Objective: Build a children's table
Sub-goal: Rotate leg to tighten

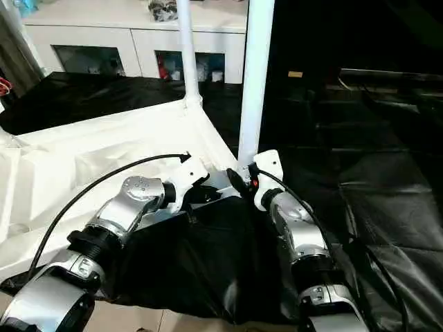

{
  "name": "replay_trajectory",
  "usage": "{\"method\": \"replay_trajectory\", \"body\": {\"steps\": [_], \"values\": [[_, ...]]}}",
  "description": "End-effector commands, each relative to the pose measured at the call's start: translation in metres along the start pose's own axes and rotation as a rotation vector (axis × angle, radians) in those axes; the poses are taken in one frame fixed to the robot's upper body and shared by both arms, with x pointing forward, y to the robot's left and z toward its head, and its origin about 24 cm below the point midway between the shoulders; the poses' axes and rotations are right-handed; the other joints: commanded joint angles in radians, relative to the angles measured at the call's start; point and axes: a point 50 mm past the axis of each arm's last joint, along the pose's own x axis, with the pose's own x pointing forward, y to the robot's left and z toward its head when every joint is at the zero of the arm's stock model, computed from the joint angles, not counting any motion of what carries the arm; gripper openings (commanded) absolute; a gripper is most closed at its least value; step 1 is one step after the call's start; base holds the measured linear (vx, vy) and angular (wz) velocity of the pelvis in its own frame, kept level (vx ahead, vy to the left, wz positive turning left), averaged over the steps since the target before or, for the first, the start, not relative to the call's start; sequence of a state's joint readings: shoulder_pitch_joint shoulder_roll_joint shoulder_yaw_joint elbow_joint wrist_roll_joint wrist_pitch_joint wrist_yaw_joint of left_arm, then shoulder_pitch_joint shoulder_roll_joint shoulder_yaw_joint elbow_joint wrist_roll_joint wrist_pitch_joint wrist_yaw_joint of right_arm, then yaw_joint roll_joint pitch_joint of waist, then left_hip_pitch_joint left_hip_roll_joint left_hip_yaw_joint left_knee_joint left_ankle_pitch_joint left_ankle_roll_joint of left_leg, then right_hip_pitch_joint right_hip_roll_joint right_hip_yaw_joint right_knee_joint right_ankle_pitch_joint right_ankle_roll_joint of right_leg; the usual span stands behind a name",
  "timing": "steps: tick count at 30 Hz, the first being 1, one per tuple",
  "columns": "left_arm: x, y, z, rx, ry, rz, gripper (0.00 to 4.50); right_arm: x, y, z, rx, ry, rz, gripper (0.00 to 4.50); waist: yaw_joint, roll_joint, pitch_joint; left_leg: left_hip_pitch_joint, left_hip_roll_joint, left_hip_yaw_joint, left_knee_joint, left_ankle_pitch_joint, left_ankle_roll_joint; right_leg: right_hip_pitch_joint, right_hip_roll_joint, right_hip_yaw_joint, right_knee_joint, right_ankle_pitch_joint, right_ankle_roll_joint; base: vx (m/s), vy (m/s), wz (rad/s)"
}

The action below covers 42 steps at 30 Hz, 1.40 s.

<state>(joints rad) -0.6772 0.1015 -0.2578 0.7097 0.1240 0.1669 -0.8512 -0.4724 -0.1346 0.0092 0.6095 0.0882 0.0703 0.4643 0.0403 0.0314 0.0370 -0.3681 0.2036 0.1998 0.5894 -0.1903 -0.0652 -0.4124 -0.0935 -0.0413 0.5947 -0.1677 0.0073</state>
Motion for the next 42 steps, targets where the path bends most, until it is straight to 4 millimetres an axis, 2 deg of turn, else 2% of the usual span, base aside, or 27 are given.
{"method": "replay_trajectory", "body": {"steps": [1, 6, 8, 13, 15, 16, 23, 28, 34, 38, 39, 40, 42], "values": [[0.008, -0.013, 0.016, 0.047, -0.108, -0.075, 0.0, 0.006, 0.024, 0.0, -0.02, -0.006, 0.154, 3.41, 0.003, -0.018, -0.058, 0.001, 0.015, -0.011, -0.068, -0.196, 0.065, 0.051, -0.037, 0.023, -0.072, -0.218, -0.218, 0.0, 0.0, 0.0], [-0.003, -0.017, 0.01, 0.062, -0.129, -0.183, 0.0, -0.014, 0.011, 0.002, -0.081, 0.001, 0.301, 3.87, 0.009, -0.022, -0.056, 0.002, 0.018, -0.009, -0.066, -0.197, 0.089, 0.051, -0.038, 0.024, -0.072, -0.212, -0.23, 0.0, 0.0, 0.0], [-0.009, -0.017, 0.007, 0.084, -0.13, -0.233, 0.0, -0.024, 0.008, -0.001, -0.108, 0.024, 0.379, 3.87, 0.016, -0.025, -0.055, 0.003, 0.02, -0.008, -0.067, -0.196, 0.092, 0.05, -0.039, 0.024, -0.072, -0.225, -0.226, 0.0, 0.0, 0.0], [-0.018, -0.018, 0.007, 0.094, -0.144, -0.318, 0.0, -0.036, 0.008, -0.001, -0.131, 0.035, 0.499, 3.87, 0.025, -0.02, -0.053, 0.006, 0.024, -0.008, -0.07, -0.211, 0.083, 0.048, -0.04, 0.025, -0.071, -0.244, -0.227, 0.0, 0.0, 0.0], [-0.024, -0.019, 0.006, 0.1, -0.148, -0.377, 0.0, -0.044, 0.008, -0.001, -0.138, 0.056, 0.586, 3.87, 0.026, -0.022, -0.053, 0.006, 0.025, -0.009, -0.071, -0.215, 0.08, 0.048, -0.04, 0.025, -0.071, -0.246, -0.227, 0.0, 0.0, 0.0], [-0.027, -0.019, 0.005, 0.103, -0.141, -0.412, 0.0, -0.049, 0.008, -0.001, -0.145, 0.077, 0.643, 3.87, 0.026, -0.018, -0.052, 0.005, 0.025, -0.009, -0.071, -0.22, 0.078, 0.048, -0.038, 0.025, -0.071, -0.252, -0.227, 0.0, 0.0, 0.0], [-0.042, -0.016, -0.003, 0.118, -0.089, -0.512, 0.0, -0.064, 0.006, -0.003, -0.188, 0.178, 0.804, 3.87, 0.042, -0.023, -0.051, 0.006, 0.028, -0.007, -0.071, -0.215, 0.076, 0.046, -0.041, 0.026, -0.07, -0.274, -0.222, 0.0, 0.0, 0.0], [-0.044, -0.016, -0.002, 0.11, -0.09, -0.526, 0.0, -0.063, 0.007, -0.003, -0.187, 0.19, 0.821, 3.37, 0.047, -0.024, -0.053, 0.008, 0.028, -0.007, -0.071, -0.204, 0.064, 0.045, -0.041, 0.026, -0.066, -0.247, -0.23, 0.0, 0.0, 0.0], [-0.041, -0.018, -0.003, 0.105, -0.099, -0.508, 0.0, -0.062, 0.011, -0.004, -0.173, 0.191, 0.83, 2.95, 0.047, -0.024, -0.054, 0.007, 0.027, -0.006, -0.067, -0.182, 0.072, 0.047, -0.04, 0.026, -0.063, -0.216, -0.235, 0.0, 0.0, 0.0], [-0.034, -0.013, 0.0, 0.087, -0.111, -0.404, 0.0, -0.059, 0.015, -0.007, -0.162, 0.17, 0.783, 2.81, 0.046, -0.028, -0.051, 0.008, 0.026, -0.007, -0.069, -0.201, 0.063, 0.045, -0.042, 0.027, -0.07, -0.268, -0.22, 0.0, 0.0, 0.0], [-0.028, -0.011, 0.002, 0.071, -0.118, -0.338, 0.0, -0.053, 0.015, -0.01, -0.166, 0.157, 0.712, 2.8, 0.045, -0.031, -0.051, 0.007, 0.026, -0.007, -0.07, -0.206, 0.061, 0.045, -0.042, 0.027, -0.071, -0.281, -0.215, 0.0, 0.0, 0.0], [-0.028, -0.011, 0.002, 0.071, -0.118, -0.338, 0.0, -0.053, 0.015, -0.01, -0.166, 0.157, 0.712, 2.78, 0.041, -0.031, -0.05, 0.005, 0.024, -0.008, -0.071, -0.21, 0.051, 0.044, -0.043, 0.027, -0.073, -0.303, -0.205, 0.0, 0.0, 0.0], [-0.018, -0.01, 0.007, 0.043, -0.115, -0.243, 0.0, -0.036, 0.01, -0.017, -0.159, 0.152, 0.487, 2.77, 0.035, -0.03, -0.048, 0.005, 0.022, -0.01, -0.073, -0.221, 0.036, 0.041, -0.044, 0.027, -0.078, -0.345, -0.19, 0.0, 0.0, 0.0]]}}
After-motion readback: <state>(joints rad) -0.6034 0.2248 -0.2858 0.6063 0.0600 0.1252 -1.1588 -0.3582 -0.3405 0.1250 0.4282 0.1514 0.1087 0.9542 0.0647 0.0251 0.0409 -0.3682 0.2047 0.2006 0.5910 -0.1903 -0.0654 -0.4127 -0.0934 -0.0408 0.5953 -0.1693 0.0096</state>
